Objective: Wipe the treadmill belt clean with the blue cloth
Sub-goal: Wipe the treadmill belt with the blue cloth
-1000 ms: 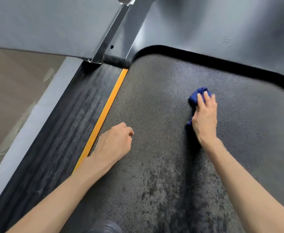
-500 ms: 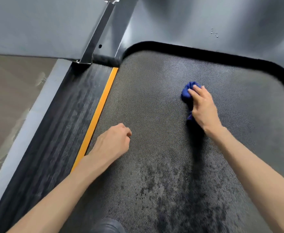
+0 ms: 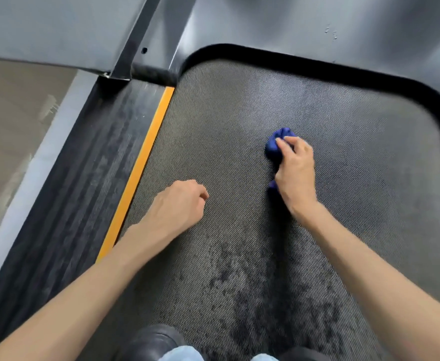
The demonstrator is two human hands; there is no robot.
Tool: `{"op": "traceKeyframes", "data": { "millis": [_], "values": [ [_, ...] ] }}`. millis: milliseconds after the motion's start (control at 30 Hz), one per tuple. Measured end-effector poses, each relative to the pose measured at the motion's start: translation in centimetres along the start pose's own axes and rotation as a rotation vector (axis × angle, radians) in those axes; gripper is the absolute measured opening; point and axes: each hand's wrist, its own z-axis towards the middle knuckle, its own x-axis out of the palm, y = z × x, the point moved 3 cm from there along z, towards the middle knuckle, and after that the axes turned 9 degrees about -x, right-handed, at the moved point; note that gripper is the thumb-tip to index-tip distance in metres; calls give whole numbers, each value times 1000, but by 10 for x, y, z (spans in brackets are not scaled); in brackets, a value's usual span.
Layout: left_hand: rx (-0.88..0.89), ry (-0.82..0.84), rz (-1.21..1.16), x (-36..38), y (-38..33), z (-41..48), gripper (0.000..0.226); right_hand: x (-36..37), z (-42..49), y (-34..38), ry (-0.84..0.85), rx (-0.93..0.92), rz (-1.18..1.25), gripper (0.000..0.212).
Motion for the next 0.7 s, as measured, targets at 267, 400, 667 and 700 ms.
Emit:
{"op": "traceKeyframes", "data": {
  "millis": [267, 400, 667, 700],
  "values": [
    [-1, -29, 3, 0, -1, 0, 35, 5, -114, 60, 356, -733, 86, 54],
    [1, 23, 13, 1, -2, 0, 36, -2, -35, 23, 163, -426, -38, 50],
    [4, -12, -41, 1, -9, 6, 39, 12, -91, 77, 264, -422, 96, 42],
    [0, -18, -63, 1, -7, 8, 41, 11, -110, 81, 340, -557, 108, 40]
  ]
}}
